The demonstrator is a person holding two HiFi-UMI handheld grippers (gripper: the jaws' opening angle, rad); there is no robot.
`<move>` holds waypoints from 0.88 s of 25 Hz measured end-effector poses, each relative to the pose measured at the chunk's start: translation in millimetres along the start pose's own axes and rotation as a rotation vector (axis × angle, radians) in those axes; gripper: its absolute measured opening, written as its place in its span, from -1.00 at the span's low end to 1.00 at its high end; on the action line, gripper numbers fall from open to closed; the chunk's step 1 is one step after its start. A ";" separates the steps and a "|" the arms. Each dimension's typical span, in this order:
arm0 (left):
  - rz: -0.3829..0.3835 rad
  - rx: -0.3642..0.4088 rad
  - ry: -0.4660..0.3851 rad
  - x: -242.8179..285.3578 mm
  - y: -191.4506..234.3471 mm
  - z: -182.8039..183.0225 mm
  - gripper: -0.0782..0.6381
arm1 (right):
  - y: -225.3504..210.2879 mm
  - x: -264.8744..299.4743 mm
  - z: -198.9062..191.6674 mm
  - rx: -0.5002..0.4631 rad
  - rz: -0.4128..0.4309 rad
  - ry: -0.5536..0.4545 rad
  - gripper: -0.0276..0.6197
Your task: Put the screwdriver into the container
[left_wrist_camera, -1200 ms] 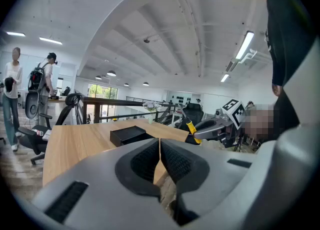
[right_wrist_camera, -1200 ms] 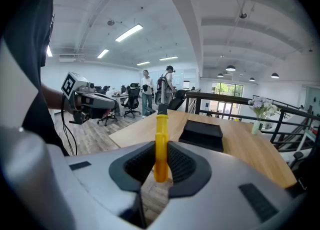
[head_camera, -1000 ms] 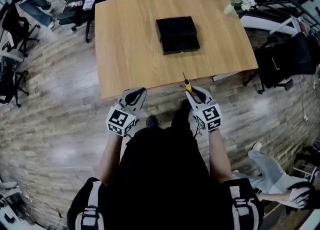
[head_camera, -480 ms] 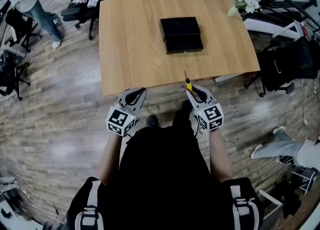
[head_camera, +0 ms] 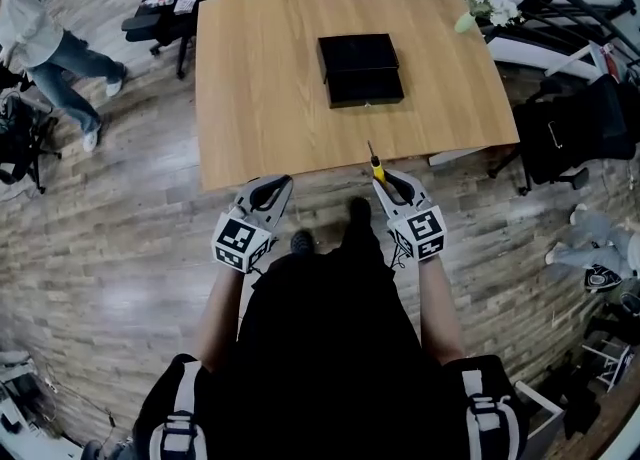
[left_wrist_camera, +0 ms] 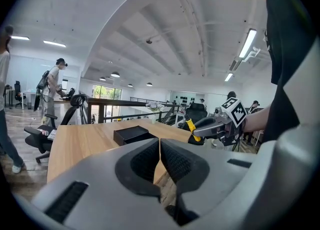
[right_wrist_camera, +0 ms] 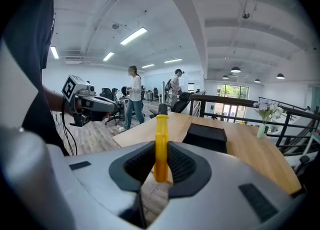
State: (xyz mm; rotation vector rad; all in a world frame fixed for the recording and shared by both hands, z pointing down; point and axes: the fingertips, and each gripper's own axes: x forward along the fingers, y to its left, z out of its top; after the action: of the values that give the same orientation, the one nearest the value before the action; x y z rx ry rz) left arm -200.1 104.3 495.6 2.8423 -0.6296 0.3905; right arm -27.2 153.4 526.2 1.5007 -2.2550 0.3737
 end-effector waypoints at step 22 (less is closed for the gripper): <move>0.124 -0.011 0.006 58.3 -9.1 29.3 -0.70 | -73.6 19.4 7.2 -0.029 0.128 -0.011 -0.64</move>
State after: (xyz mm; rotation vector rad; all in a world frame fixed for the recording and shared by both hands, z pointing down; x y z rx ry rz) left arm -139.0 82.7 484.0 2.7992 -0.8068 0.4146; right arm 32.8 106.1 529.0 1.3508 -2.3617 0.3691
